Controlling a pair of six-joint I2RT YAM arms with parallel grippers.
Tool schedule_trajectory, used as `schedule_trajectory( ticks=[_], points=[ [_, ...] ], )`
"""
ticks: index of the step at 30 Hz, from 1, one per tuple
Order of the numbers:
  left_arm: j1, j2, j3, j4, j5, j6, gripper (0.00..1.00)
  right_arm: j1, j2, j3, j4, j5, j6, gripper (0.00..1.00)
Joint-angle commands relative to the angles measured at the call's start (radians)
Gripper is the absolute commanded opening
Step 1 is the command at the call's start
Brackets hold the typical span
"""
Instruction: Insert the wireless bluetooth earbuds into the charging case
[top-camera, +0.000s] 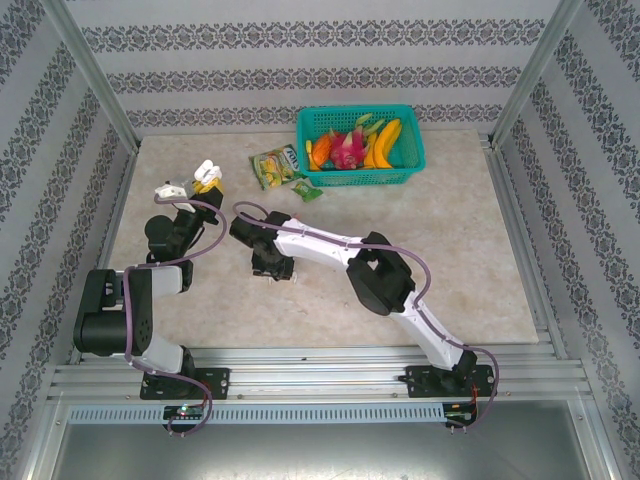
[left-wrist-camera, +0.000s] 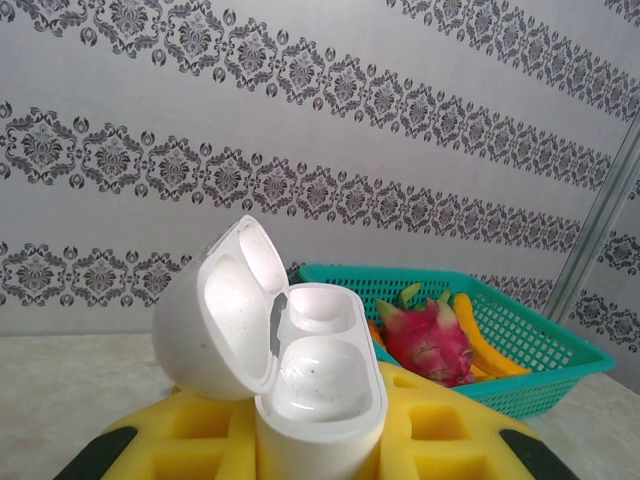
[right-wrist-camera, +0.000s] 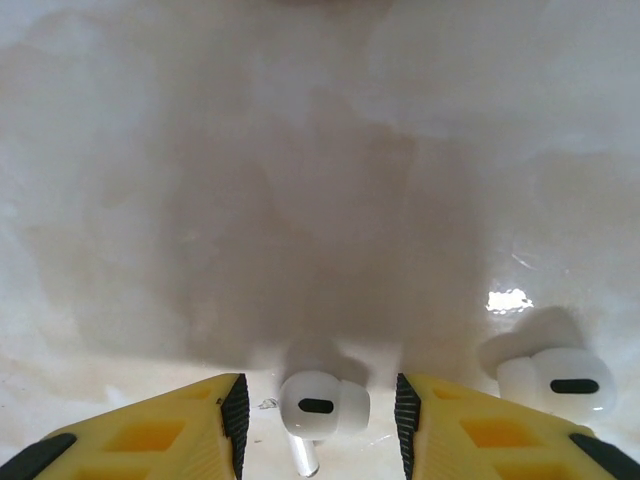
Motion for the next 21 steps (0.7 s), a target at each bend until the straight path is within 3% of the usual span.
schedule_trajectory(
  ticks=[1,21],
  points=[
    [0.013,0.007,0.008,0.087,0.015,-0.023,0.0,0.011,0.024,0.035,-0.05,0.018,0.022,0.46],
    [0.015,0.007,0.005,0.09,0.012,-0.032,0.0,0.016,0.076,0.097,-0.085,0.021,0.016,0.42]
  ],
)
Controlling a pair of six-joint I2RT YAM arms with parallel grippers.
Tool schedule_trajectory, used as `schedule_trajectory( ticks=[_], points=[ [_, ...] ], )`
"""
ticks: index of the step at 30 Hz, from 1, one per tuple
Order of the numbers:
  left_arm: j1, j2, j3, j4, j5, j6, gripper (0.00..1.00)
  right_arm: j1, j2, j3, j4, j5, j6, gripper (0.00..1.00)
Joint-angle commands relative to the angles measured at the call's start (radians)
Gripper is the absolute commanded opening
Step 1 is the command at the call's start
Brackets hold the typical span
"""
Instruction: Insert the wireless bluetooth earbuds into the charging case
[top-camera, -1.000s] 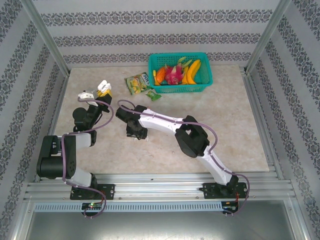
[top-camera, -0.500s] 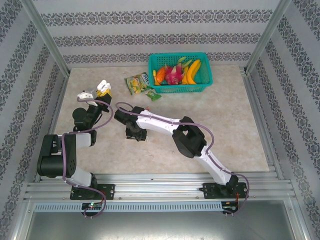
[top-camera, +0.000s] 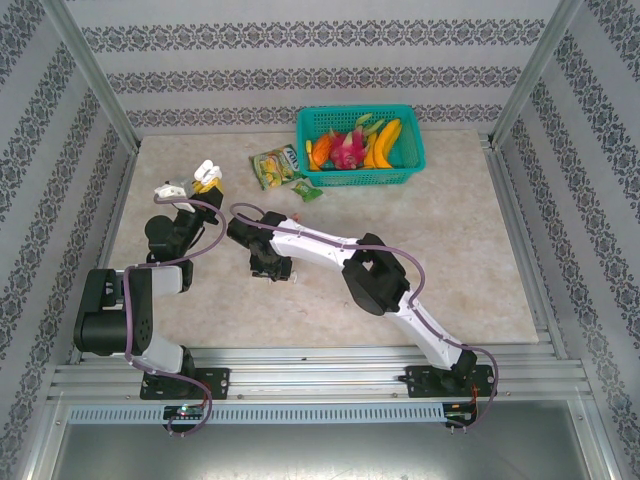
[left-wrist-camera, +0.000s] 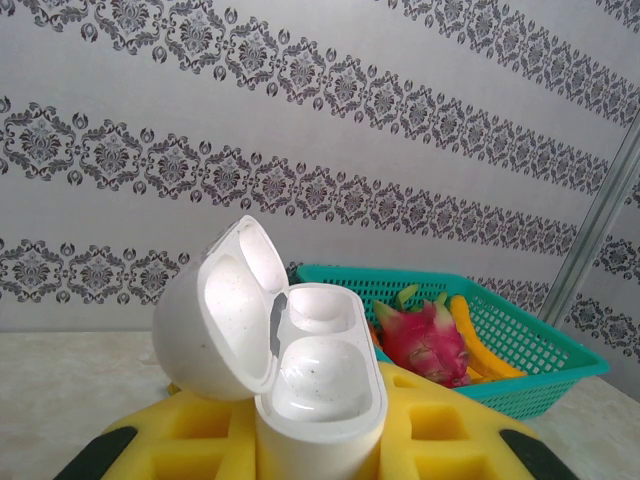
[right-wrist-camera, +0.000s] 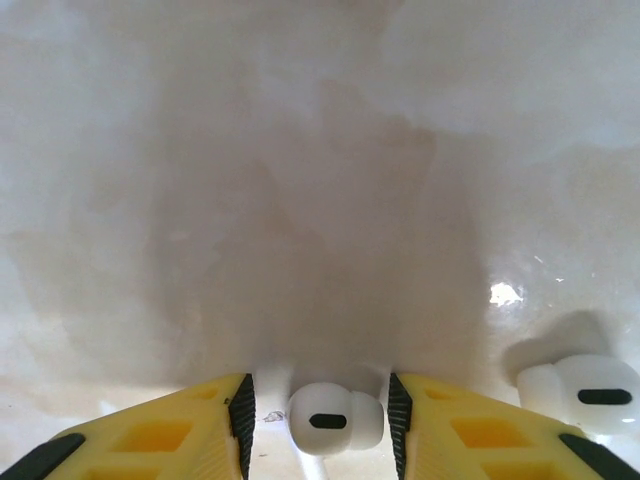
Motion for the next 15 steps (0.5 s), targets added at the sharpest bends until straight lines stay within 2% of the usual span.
schedule_trajectory(
  ticks=[1,3,15],
  points=[
    [0.015,0.006,0.006,0.088,0.011,-0.018,0.0,0.013,0.03,0.028,-0.036,0.021,0.008,0.42],
    [0.015,0.007,0.006,0.088,0.014,-0.02,0.0,0.013,0.031,0.027,-0.035,0.018,0.004,0.38],
    [0.014,0.004,0.004,0.088,0.014,-0.022,0.0,0.02,0.026,0.031,-0.04,0.024,-0.005,0.31]
  ],
)
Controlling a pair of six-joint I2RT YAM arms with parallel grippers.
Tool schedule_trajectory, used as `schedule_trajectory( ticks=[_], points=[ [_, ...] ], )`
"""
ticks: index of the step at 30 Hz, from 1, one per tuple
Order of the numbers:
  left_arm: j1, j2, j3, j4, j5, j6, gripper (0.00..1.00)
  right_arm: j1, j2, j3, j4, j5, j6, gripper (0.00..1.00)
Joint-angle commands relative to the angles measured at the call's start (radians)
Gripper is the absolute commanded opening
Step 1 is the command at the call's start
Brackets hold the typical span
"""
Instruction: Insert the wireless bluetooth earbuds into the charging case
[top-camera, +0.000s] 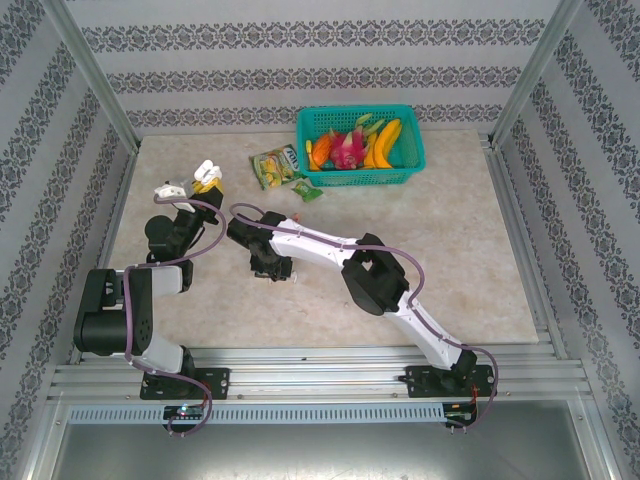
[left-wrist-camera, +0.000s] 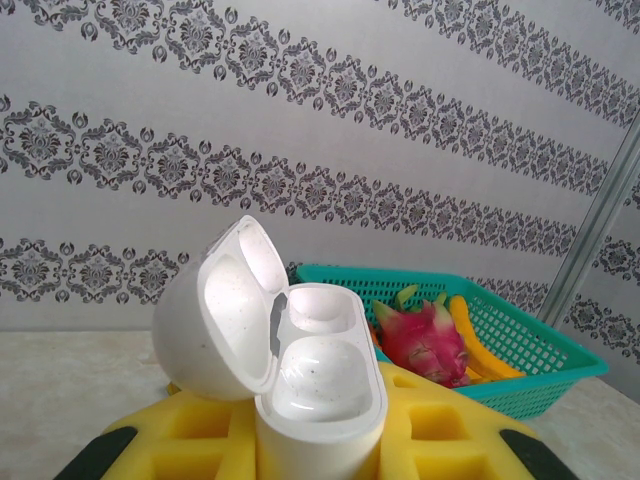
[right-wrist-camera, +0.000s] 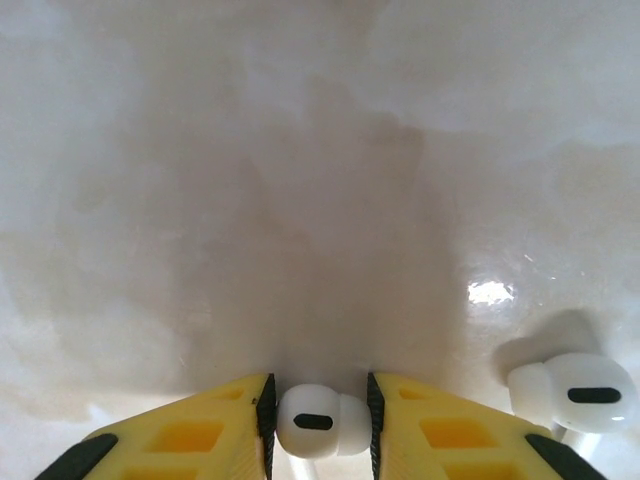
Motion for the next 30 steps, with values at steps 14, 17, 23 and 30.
schedule_trajectory(
  ticks=[14,17,23,30],
  points=[
    [0.015,-0.015,0.019,0.057,0.023,-0.021,0.0,0.016,-0.119,-0.048,0.048,0.11,-0.036,0.3],
    [0.015,-0.022,0.026,0.044,0.03,-0.02,0.0,0.006,-0.159,-0.088,0.077,0.116,-0.038,0.3],
    [0.015,-0.044,0.041,0.007,0.054,-0.025,0.0,-0.021,-0.263,-0.23,0.16,0.141,-0.05,0.3],
    [0.011,-0.062,0.069,-0.047,0.129,-0.044,0.0,-0.095,-0.417,-0.524,0.353,0.198,-0.091,0.3]
  ],
)
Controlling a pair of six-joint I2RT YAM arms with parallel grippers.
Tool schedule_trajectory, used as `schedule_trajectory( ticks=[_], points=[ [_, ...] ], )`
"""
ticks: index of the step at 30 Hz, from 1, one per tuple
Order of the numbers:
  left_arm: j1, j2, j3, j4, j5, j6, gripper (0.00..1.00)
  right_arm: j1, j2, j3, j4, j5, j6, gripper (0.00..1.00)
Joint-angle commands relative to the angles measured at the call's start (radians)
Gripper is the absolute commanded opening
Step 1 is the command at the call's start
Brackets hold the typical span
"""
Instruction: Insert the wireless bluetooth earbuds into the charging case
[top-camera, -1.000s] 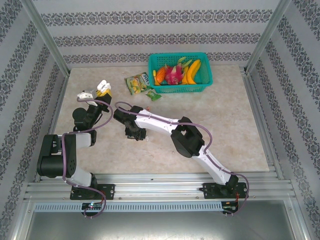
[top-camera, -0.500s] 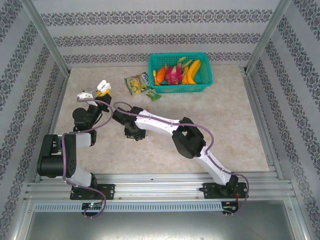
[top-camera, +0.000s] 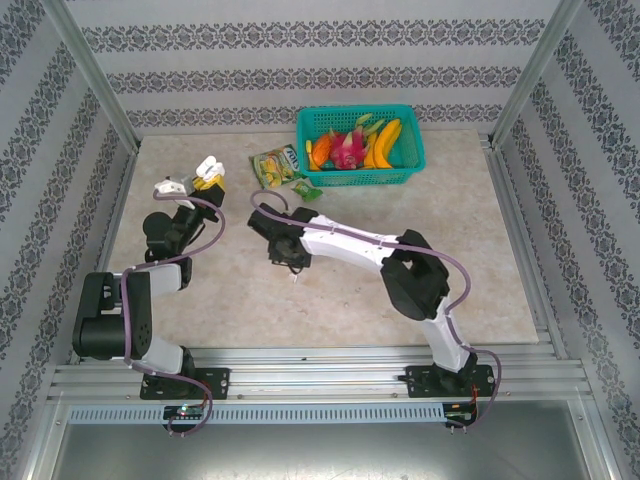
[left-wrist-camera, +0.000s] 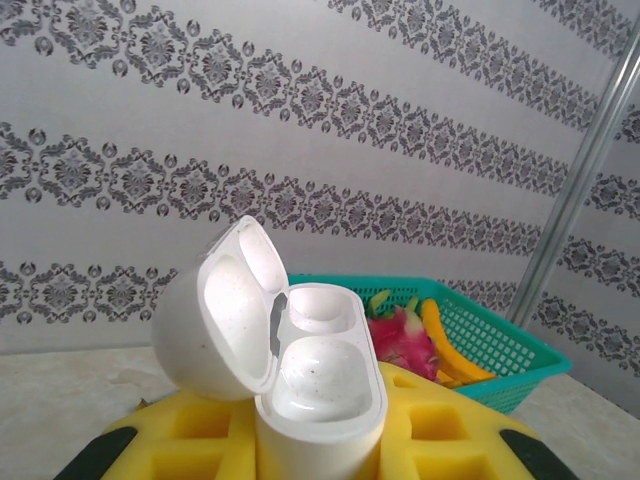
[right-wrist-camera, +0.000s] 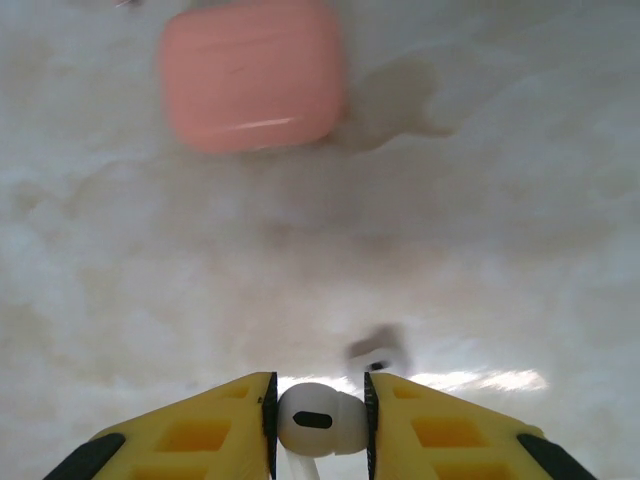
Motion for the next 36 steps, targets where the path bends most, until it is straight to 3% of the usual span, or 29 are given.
schedule_trajectory(
  ticks=[1,7,15,24,36],
  points=[
    [0.008,-0.033,0.036,-0.015,0.068,-0.032,0.0,-0.05,-0.084,-0.137,0.119,0.072,-0.037,0.3],
    [-0.043,-0.046,0.048,-0.079,0.11,-0.023,0.0,-0.159,-0.208,-0.398,0.325,0.11,-0.125,0.3],
    [-0.194,-0.011,0.052,-0.16,0.118,0.055,0.0,-0.322,-0.308,-0.604,0.535,0.093,-0.26,0.31],
    [-0.362,0.105,0.072,-0.12,0.049,0.08,0.0,-0.408,-0.361,-0.648,0.676,0.037,-0.381,0.31],
    [-0.45,0.247,0.154,-0.08,0.022,0.099,0.0,-0.472,-0.51,-0.717,0.895,-0.037,-0.423,0.32]
  ],
)
